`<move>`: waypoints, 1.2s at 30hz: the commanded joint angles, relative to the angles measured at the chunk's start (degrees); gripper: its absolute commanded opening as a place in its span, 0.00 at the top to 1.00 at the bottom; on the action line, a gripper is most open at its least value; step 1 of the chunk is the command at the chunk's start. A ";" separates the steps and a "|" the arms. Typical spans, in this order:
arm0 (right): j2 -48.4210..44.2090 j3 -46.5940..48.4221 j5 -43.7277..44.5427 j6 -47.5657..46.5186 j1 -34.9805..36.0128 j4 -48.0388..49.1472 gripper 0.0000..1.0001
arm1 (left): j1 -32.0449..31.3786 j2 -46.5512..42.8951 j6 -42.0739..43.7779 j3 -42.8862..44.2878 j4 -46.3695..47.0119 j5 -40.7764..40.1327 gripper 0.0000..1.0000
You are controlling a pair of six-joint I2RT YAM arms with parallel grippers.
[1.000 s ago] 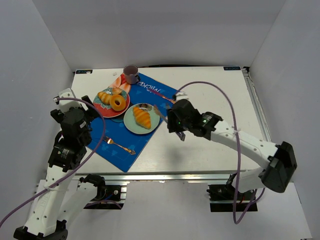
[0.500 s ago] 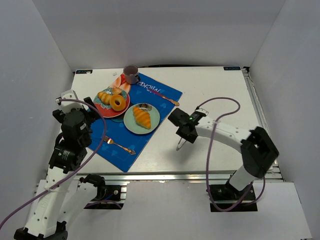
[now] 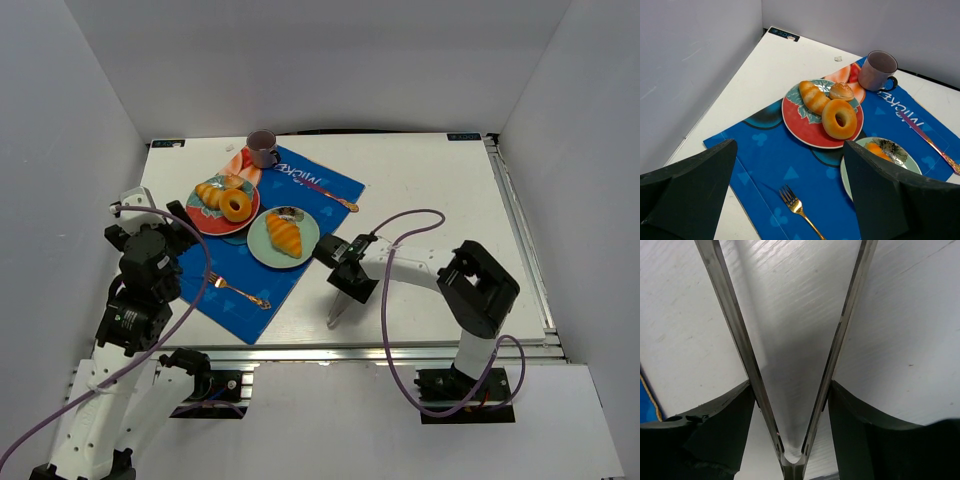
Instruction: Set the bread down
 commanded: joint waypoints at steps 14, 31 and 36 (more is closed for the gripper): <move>-7.06 8.47 5.87 -9.19 3.31 -2.16 0.11 | -0.15 0.41 0.18 1.19 -0.24 -0.56 0.02; -49.96 -2.26 16.16 -36.85 3.49 5.64 0.11 | -0.15 4.98 -5.08 2.68 0.46 -5.04 0.03; -43.03 4.87 15.20 -44.45 3.49 5.31 0.11 | -0.15 6.39 -5.71 4.44 1.17 -3.20 0.03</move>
